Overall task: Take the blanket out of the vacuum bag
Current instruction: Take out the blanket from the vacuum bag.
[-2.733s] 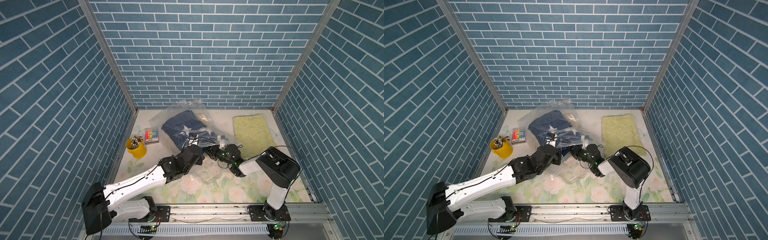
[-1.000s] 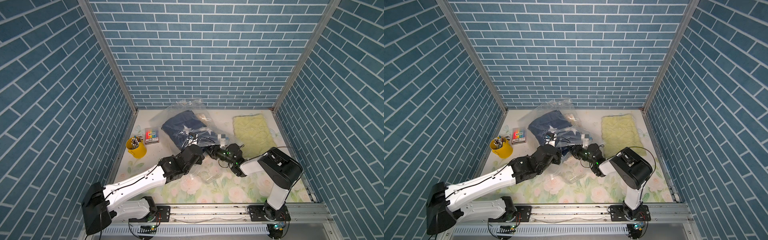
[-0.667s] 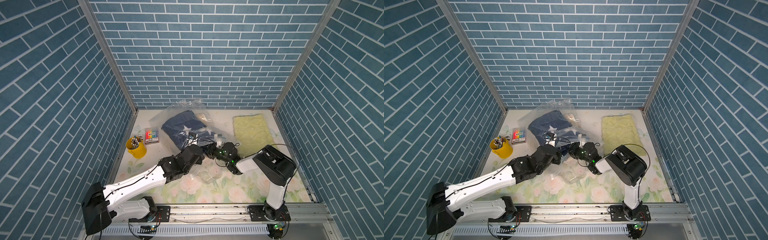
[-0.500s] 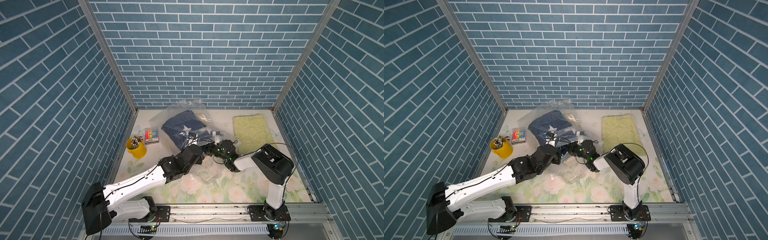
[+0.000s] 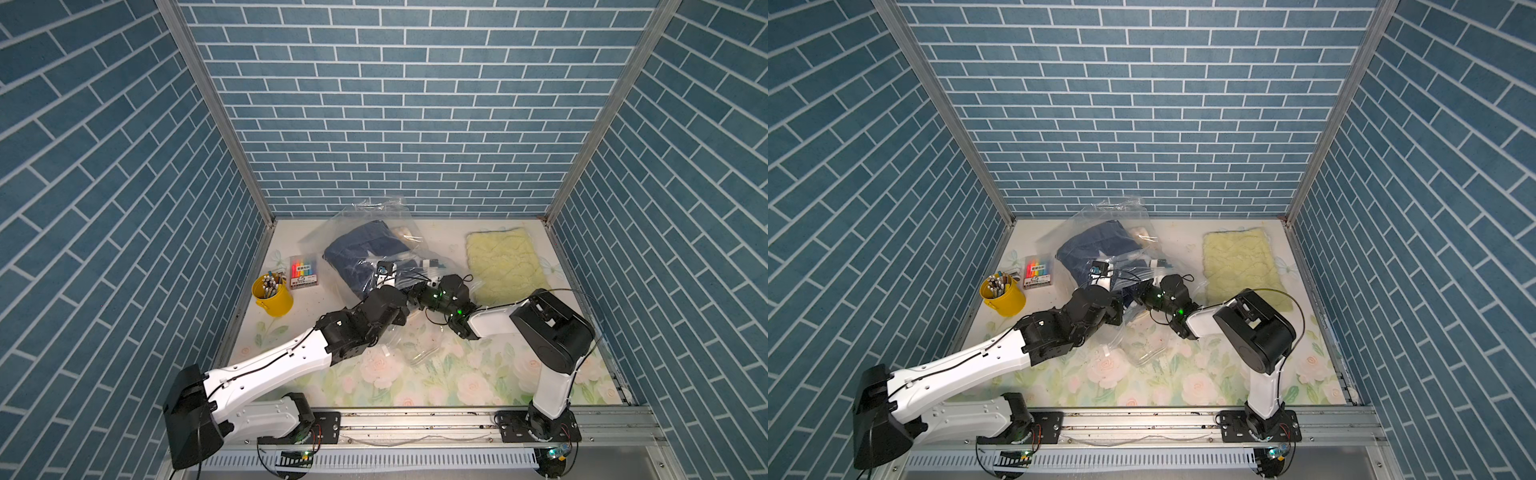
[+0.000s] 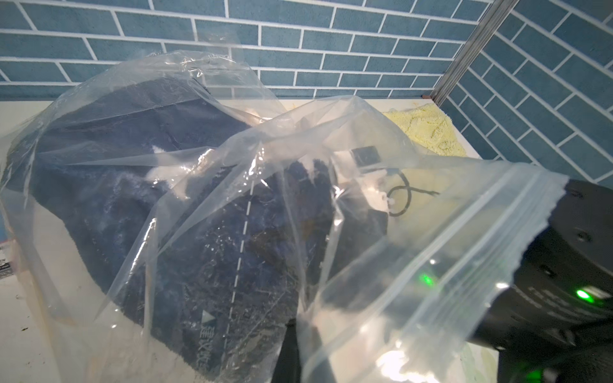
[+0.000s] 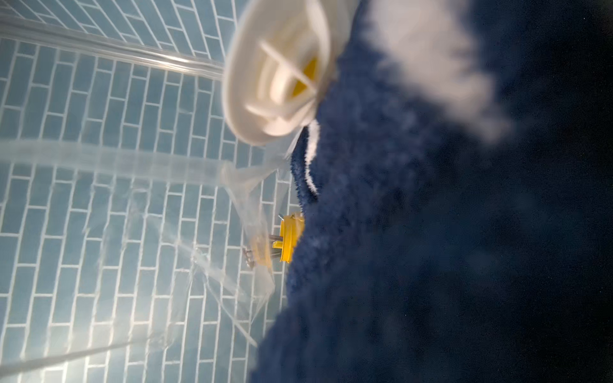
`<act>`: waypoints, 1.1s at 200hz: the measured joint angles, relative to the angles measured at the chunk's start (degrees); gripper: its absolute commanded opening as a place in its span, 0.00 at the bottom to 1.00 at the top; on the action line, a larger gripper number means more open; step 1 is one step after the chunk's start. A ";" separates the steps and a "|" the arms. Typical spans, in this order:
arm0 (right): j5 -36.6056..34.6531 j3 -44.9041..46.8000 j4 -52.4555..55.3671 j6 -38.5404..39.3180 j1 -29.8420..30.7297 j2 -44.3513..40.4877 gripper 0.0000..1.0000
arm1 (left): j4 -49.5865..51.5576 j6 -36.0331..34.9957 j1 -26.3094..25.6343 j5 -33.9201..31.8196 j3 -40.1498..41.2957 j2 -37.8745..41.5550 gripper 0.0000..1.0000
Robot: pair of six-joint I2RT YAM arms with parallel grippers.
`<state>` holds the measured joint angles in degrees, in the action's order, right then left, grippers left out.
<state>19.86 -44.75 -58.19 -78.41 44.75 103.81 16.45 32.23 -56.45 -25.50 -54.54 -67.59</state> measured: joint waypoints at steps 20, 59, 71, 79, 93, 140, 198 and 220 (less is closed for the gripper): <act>0.11 1.70 1.44 1.90 0.00 -5.62 0.00 | 0.35 0.74 0.00 -1.57 -2.23 -1.40 0.00; 0.11 7.26 3.08 4.44 0.63 -13.92 0.00 | 0.46 3.19 0.00 -4.59 -2.73 -3.82 0.00; 0.00 8.98 3.58 5.29 1.07 -15.19 0.00 | 0.42 3.93 -0.04 -5.42 -2.73 -4.20 0.00; -0.13 10.19 3.82 5.57 1.36 -16.17 0.00 | 0.42 4.39 -0.07 -6.03 -2.73 -4.33 0.00; -0.55 12.20 4.35 6.27 2.08 -18.40 0.00 | 0.39 4.90 -0.09 -6.97 -2.73 -4.46 0.00; -2.58 17.14 10.54 8.31 4.50 -31.93 0.00 | -0.42 6.19 -0.09 -9.14 -2.73 -5.51 0.00; -1.95 18.18 20.74 9.99 4.44 -47.43 0.00 | -0.81 9.84 0.44 -10.88 -3.43 -9.38 0.00; -2.97 18.45 27.85 11.47 4.42 -56.17 0.00 | -1.03 10.88 1.40 -10.78 -3.43 -9.40 0.00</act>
<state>16.88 -26.30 -30.35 -66.94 49.17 47.64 15.42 43.11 -55.05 -36.27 -57.98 -76.99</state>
